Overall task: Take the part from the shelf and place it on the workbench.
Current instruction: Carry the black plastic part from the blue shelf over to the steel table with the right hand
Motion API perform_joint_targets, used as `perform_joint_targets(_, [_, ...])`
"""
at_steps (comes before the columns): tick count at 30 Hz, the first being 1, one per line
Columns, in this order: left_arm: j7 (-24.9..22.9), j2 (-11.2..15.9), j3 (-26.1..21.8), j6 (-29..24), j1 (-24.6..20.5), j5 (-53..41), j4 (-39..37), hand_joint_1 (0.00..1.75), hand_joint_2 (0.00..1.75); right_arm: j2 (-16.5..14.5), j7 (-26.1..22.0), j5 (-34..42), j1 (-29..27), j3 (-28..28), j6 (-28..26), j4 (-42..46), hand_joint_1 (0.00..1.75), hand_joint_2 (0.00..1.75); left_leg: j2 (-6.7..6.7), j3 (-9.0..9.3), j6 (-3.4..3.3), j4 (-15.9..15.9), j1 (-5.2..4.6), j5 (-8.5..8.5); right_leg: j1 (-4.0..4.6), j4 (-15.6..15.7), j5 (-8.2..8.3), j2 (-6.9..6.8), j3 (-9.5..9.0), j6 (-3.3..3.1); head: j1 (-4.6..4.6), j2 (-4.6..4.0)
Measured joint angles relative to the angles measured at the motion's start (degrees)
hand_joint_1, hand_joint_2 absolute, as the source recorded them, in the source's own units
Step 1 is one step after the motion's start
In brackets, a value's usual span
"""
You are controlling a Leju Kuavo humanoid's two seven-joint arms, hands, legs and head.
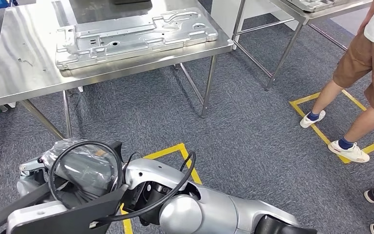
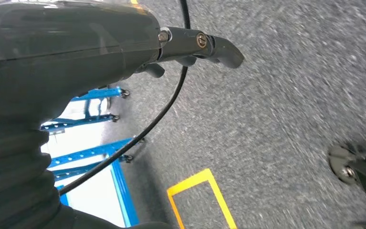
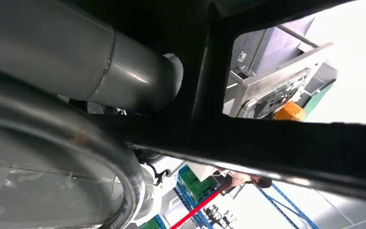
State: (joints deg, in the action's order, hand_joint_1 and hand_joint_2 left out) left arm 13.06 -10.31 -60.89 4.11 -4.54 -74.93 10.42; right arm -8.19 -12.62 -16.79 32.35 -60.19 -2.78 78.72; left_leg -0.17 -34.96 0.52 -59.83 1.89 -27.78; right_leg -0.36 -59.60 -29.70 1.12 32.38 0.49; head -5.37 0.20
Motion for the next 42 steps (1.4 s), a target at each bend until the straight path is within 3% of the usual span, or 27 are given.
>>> perform_joint_targets(2, [-0.71,-0.01,0.01,0.0,-0.03,0.01,0.0,0.0,1.75,0.02,-0.01,0.01,0.1,-0.02,0.01,0.04,1.75,0.0,0.07,0.62,-0.62,0.14,0.09,-0.34,-0.17,-4.89,-1.83,-0.19,2.74,0.32,-0.07,0.0])
perform_joint_targets(4, [-0.79,-0.01,0.02,0.01,-0.07,0.04,-0.01,0.0,1.75,0.16,0.01,0.01,0.07,-0.09,0.03,0.05,1.75,0.0,0.16,1.01,-1.0,0.14,0.03,-0.83,-0.27,-12.21,-4.01,-0.25,7.5,0.46,-0.09,0.0])
perform_joint_targets(5, [-0.76,0.0,0.02,0.01,-0.06,0.09,-0.01,0.0,1.75,0.26,0.02,0.02,0.01,-0.15,0.04,0.05,1.75,0.0,0.17,1.27,-1.06,0.13,0.02,-1.13,-0.3,-14.57,-4.26,-0.27,9.48,0.47,-0.09,0.0])
perform_joint_targets(6, [-0.74,0.0,0.01,0.01,-0.04,0.16,-0.01,0.0,1.75,0.34,0.02,0.02,-0.01,-0.23,0.05,0.05,1.75,0.0,0.14,1.64,-1.04,0.13,0.02,-1.48,-0.31,-15.12,-3.49,-0.28,10.58,0.46,-0.09,0.0])
perform_joint_targets(7, [-0.75,0.0,0.01,0.0,-0.03,0.25,-0.01,0.0,1.75,0.39,0.02,0.02,0.0,-0.35,0.07,0.05,1.75,0.0,0.09,2.17,-0.96,0.13,0.03,-1.88,-0.31,-13.48,-1.58,-0.3,10.57,0.44,-0.09,0.0])
perform_joint_targets(9, [-0.75,-0.04,0.0,0.0,-0.01,0.44,-0.02,0.0,1.75,0.43,0.01,0.02,0.03,-0.59,0.07,0.05,1.75,0.0,0.01,3.47,-0.62,0.19,0.05,-2.79,-0.18,-6.59,3.47,-0.49,8.49,0.18,-0.06,0.0])
perform_joint_targets(11, [-0.73,-0.11,0.0,-0.01,-0.02,0.62,-0.02,0.0,1.75,0.49,0.02,0.03,0.13,-0.83,0.1,0.05,1.75,0.0,0.09,4.22,0.01,0.4,0.01,-3.54,0.35,-1.33,5.25,-0.77,6.65,-0.33,0.02,0.0])
perform_joint_targets(13, [-0.76,-0.16,0.0,-0.02,-0.03,0.75,-0.02,0.0,1.75,0.54,0.04,0.04,0.15,-0.98,0.15,0.06,1.75,0.0,0.24,4.73,0.76,0.6,-0.15,-3.77,0.75,0.14,4.54,-0.78,5.88,-1.01,0.07,0.0])
perform_joint_targets(16, [-0.82,-0.16,0.0,-0.04,-0.17,0.83,-0.02,0.0,1.75,0.46,0.04,0.07,0.19,-1.07,0.19,0.19,1.75,0.0,0.3,4.57,1.36,-1.52,-0.14,-3.93,0.25,1.08,4.27,-0.62,3.99,-2.05,0.18,0.0])
perform_joint_targets(19, [-0.58,-0.16,0.0,-0.07,-0.17,0.75,-0.02,0.0,1.75,0.41,0.04,0.1,0.19,-1.28,0.23,0.23,1.75,0.0,0.26,-1.46,1.53,-11.76,-0.14,-6.95,0.22,1.4,3.32,-0.58,2.53,-2.99,0.28,0.0])
perform_joint_targets(21, [-0.69,-0.16,-0.01,-0.09,0.0,0.74,-0.02,0.0,1.75,0.43,0.06,0.11,0.06,-1.39,0.3,0.23,1.75,0.0,0.25,-4.83,1.65,-15.4,-0.18,-8.39,0.34,1.39,2.46,-0.31,1.51,-3.16,0.27,0.0])
perform_joint_targets(22, [-0.77,-0.16,-0.01,-0.13,0.04,0.74,-0.02,0.0,1.75,0.43,0.07,0.11,0.03,-1.41,0.33,0.23,1.75,0.0,0.25,-5.18,1.63,-14.28,-0.18,-7.27,0.37,1.37,1.99,-0.14,0.81,-3.1,0.27,0.0])
perform_joint_targets(24, [-0.85,-0.15,-0.01,-0.29,0.09,0.74,-0.02,0.0,1.75,0.39,0.08,0.11,0.04,-1.43,0.37,0.23,1.75,0.0,0.25,-3.81,1.49,-7.33,-0.17,-1.72,0.35,1.37,0.92,0.07,-0.65,-2.76,0.27,0.0])
perform_joint_targets(26, [-0.39,-0.14,0.01,-0.46,0.16,0.74,-0.02,0.0,1.75,0.36,0.09,0.11,0.06,-1.47,0.38,0.23,1.75,0.0,0.25,-2.55,1.18,-1.7,-0.42,1.68,0.45,1.28,-0.02,0.13,-1.51,-2.13,0.34,-0.01])
perform_joint_targets(28, [0.26,-0.14,0.01,-0.56,0.21,0.74,-0.02,0.0,1.75,0.37,0.13,0.12,0.04,-1.51,0.4,0.23,1.75,0.0,0.2,-2.42,0.63,-0.73,-0.75,1.77,0.55,1.26,-0.57,0.14,-1.75,-1.43,0.39,-0.01])
perform_joint_targets(31, [-0.26,-0.15,-0.01,-0.7,0.16,0.78,-0.01,0.0,1.75,0.29,0.08,0.13,0.17,-1.44,0.39,0.29,1.75,0.0,0.12,-1.86,-0.28,-0.38,-0.48,1.85,0.44,0.27,-1.8,-0.02,-1.46,-0.56,0.37,0.0])
perform_joint_targets(33, [-0.74,-0.16,-0.01,-0.85,0.04,0.83,-0.01,0.0,1.75,0.28,0.05,0.14,0.22,-1.43,0.39,0.33,1.75,0.0,0.16,-1.41,-0.81,-0.18,-0.29,1.52,0.2,-5.02,-4.01,-0.19,1.55,-0.13,0.32,0.0])
perform_joint_targets(35, [-0.75,-0.16,-0.01,-0.98,-0.03,0.86,-0.01,0.0,1.75,0.43,0.05,0.15,0.11,-1.45,0.39,0.34,1.75,0.0,0.16,-1.19,-1.06,-0.18,-0.27,1.09,-0.08,-12.75,-6.05,-0.26,6.74,0.12,0.31,0.0])
perform_joint_targets(36, [-0.73,-0.16,-0.01,-1.02,-0.01,0.86,-0.01,0.0,1.75,0.54,0.07,0.15,0.04,-1.45,0.39,0.34,1.75,0.0,0.13,-1.0,-1.08,-0.19,-0.27,0.85,-0.19,-14.91,-5.88,-0.28,8.69,0.21,0.31,0.0])
perform_joint_targets(37, [-0.75,-0.16,-0.01,-1.03,0.02,0.87,-0.01,0.0,1.75,0.63,0.08,0.15,0.0,-1.46,0.39,0.34,1.75,0.0,0.08,-0.68,-1.04,-0.19,-0.25,0.57,-0.26,-14.96,-4.59,-0.3,9.58,0.26,0.31,0.0])
perform_joint_targets(38, [-0.79,-0.16,-0.02,-1.03,0.05,0.87,-0.02,0.0,1.75,0.68,0.08,0.15,0.0,-1.46,0.39,0.34,1.75,0.0,0.01,-0.24,-0.95,-0.19,-0.22,0.25,-0.29,-12.73,-2.29,-0.33,9.24,0.26,0.31,0.0])
perform_joint_targets(40, [-0.81,-0.16,-0.02,-1.03,0.05,0.87,-0.02,0.0,1.75,0.73,0.08,0.15,0.03,-1.46,0.39,0.34,1.75,0.0,-0.11,0.7,-0.6,-0.17,-0.27,-0.44,-0.12,-5.31,2.69,-0.52,6.65,0.01,0.31,0.0])
perform_joint_targets(42, [-0.75,-0.17,-0.01,-1.03,0.03,0.88,-0.02,0.0,1.75,0.74,0.08,0.15,0.07,-1.46,0.39,0.34,1.75,0.0,-0.1,1.11,-0.06,-0.1,-0.42,-0.91,0.27,-0.53,4.29,-0.68,4.56,-0.49,0.34,0.0])
